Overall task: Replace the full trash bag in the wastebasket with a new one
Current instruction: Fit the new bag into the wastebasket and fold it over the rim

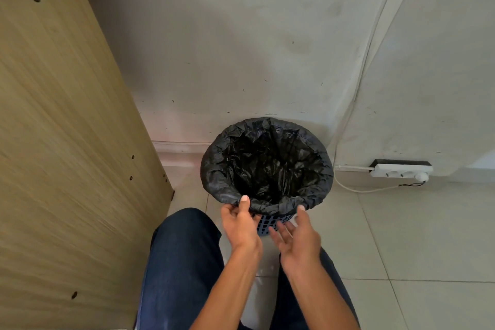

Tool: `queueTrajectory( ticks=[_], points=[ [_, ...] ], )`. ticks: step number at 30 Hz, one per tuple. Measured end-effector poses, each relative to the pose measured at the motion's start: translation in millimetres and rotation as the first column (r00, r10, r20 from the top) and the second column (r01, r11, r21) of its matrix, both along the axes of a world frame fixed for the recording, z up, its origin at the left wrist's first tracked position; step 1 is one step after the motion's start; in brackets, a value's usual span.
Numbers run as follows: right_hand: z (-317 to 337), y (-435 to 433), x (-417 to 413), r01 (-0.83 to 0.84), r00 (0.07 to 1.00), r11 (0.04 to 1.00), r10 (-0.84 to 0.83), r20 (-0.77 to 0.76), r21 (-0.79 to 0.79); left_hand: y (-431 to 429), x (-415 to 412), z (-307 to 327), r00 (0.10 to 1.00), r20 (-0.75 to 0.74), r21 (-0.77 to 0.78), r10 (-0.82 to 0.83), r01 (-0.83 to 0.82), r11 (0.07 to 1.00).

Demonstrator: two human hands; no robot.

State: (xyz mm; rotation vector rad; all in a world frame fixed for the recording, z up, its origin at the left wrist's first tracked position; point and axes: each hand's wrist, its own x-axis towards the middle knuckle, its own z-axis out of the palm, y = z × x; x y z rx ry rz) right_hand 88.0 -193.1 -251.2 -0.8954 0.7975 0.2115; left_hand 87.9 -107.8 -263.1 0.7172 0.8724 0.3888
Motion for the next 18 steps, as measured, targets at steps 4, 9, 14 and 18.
queueTrajectory(
  ticks=[4, 9, 14, 18],
  points=[
    [-1.5, 23.0, 8.3, -0.017, 0.995, 0.979, 0.038, 0.097, -0.204, -14.4, -6.6, -0.7, 1.000, -0.021, -0.002, -0.019, 0.019, 1.000],
    [-6.7, 22.4, 19.0, 0.045, 0.997, 0.940, -0.019, 0.081, -0.337, -13.9, -9.4, -2.0, 0.996, -0.003, -0.011, -0.086, 0.086, 0.996],
    [-7.9, 19.5, 22.8, 0.060, 0.993, 0.965, -0.030, 0.117, -0.255, 6.0, -8.9, -0.5, 0.997, 0.027, -0.017, -0.074, 0.075, 0.997],
    [-10.8, 16.4, 27.1, 0.055, 0.994, 0.964, -0.028, 0.104, -0.261, 36.5, -0.6, -3.6, 0.999, -0.002, 0.054, -0.037, 0.037, 0.998]
  ],
)
